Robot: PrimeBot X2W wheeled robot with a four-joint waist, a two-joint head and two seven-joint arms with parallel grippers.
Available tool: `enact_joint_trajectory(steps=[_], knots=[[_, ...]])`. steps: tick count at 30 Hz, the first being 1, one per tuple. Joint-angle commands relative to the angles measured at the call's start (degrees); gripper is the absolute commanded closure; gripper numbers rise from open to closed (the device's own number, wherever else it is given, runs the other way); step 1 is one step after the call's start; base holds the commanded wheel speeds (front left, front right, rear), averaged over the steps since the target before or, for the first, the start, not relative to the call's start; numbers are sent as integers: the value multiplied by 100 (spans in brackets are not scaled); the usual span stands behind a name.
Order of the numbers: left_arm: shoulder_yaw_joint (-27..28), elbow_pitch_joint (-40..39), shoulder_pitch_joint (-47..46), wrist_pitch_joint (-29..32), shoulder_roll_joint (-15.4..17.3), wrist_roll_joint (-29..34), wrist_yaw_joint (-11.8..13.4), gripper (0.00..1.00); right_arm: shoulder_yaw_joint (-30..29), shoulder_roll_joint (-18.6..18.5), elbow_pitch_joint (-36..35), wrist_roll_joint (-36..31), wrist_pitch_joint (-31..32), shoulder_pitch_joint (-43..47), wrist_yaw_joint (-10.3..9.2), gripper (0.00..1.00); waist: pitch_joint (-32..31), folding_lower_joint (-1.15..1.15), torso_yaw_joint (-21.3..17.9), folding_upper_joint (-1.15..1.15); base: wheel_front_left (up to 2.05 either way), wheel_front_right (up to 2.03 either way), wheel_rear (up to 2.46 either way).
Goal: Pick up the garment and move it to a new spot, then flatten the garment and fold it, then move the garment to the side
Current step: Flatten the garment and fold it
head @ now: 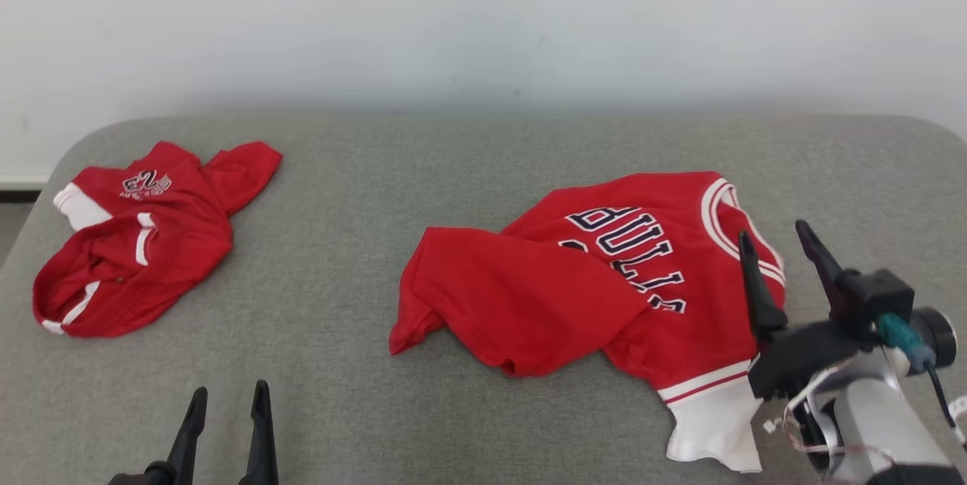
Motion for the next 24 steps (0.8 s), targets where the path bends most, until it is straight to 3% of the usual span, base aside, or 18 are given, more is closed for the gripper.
enact_joint_trajectory(steps=[1,13,24], knots=[[35,-26,100,-5,1,76,6,0,-27,52,-364,36,-4,348,-13,0,-206,1,-219,0,0,0,0],[112,-19,138,-5,0,157,-39,0,-177,344,-2277,108,-5,2109,-13,0,-369,1,-322,0,0,0,0],[129,-168,247,-5,0,513,-60,0,-421,771,-2992,-57,-4,3188,-13,0,-486,1,-254,0,0,0,0]])
